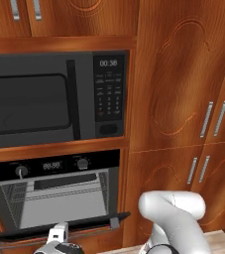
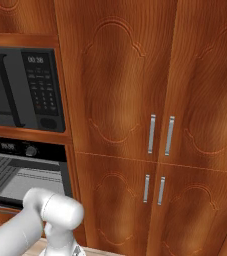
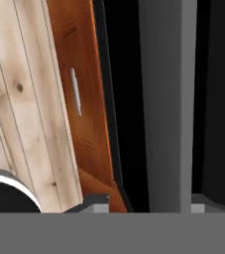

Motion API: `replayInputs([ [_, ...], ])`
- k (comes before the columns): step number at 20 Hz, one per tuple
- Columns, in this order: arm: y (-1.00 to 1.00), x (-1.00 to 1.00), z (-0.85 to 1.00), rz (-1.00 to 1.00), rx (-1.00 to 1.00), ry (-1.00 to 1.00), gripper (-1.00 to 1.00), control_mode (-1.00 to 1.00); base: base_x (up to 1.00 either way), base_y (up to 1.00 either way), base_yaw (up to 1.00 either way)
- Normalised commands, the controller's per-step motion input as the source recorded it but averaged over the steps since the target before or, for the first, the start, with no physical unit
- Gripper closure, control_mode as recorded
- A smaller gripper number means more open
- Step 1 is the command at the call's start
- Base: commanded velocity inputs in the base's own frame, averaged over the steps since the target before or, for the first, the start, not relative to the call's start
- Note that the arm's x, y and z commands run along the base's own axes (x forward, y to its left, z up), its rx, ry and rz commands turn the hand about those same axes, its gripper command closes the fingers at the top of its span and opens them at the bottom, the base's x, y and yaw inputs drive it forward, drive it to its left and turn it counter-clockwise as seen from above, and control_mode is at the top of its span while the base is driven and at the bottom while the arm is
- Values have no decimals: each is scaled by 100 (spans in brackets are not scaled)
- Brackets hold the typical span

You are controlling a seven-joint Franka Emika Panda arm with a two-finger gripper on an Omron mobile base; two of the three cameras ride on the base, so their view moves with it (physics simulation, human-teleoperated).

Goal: Take the baked cake out of the oven and place it on the plate for cooling. Then close the oven door.

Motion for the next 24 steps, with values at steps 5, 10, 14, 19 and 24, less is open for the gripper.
replayInputs([
  [5,26,-51,-28,-7,0,7,-100,-100,0,0,0],
  [10,13,-48,33,-9,0,0,-100,-100,0,0,0],
  [14,9,-50,43,-5,0,1,-100,-100,0,0,0],
  [19,17,-24,43,-6,0,0,-100,-100,0,0,0],
  [24,30,0,63,-4,0,-5,-100,-100,0,0,0],
])
